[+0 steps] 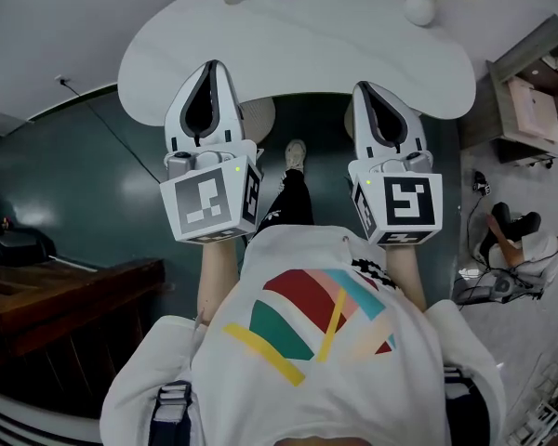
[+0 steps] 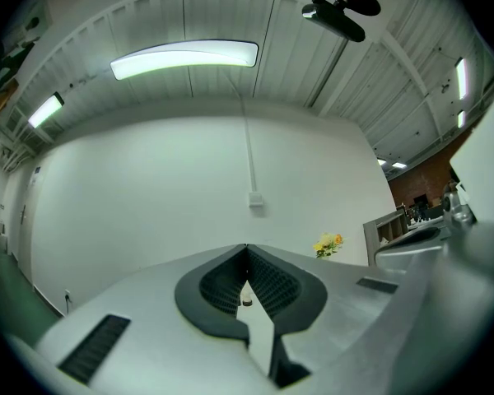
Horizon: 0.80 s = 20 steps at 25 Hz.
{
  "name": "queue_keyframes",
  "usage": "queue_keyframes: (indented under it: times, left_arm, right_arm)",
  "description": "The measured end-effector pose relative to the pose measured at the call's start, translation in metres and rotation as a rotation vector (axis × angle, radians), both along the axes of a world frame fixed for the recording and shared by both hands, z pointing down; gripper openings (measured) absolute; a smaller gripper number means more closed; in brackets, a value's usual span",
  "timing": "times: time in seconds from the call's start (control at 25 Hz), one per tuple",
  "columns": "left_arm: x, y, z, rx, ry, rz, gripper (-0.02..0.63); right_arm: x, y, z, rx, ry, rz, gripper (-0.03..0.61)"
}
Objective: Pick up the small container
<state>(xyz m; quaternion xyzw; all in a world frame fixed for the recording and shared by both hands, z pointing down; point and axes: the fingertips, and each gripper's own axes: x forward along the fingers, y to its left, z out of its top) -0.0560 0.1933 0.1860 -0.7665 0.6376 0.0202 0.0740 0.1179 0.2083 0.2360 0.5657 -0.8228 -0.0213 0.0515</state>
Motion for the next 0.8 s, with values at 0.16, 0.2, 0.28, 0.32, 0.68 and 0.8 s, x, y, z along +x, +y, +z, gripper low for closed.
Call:
queue_keyframes:
  times: [0.16,0.2,0.28,0.32,0.68,0.8]
  left_arm:
    - [0.000,-0.014,-0.001,-0.001,-0.003,0.003,0.017]
    - [0.000,-0.018,-0.002,0.000,-0.003,0.007,0.017]
    - [0.001,-0.024,-0.003,0.004,0.002,0.019,0.017]
    - [0.002,-0.029,-0.003,0.008,0.007,0.025,0.017]
    - [0.011,-0.087,-0.003,0.015,0.021,0.051,0.017]
    - [0.009,-0.106,0.001,0.010,0.020,0.051,0.017]
  right_arm:
    - [-0.002,-0.012,-0.004,0.014,-0.002,0.001,0.012]
    - [-0.003,-0.015,-0.004,0.015,-0.002,0.003,0.012]
    - [-0.003,-0.022,-0.003,0.013,0.004,0.013,0.012]
    - [-0.003,-0.026,-0.003,0.012,0.009,0.019,0.012]
    - [0.005,-0.073,-0.011,0.046,0.030,0.045,0.012]
    - [0.002,-0.092,-0.011,0.048,0.035,0.040,0.012]
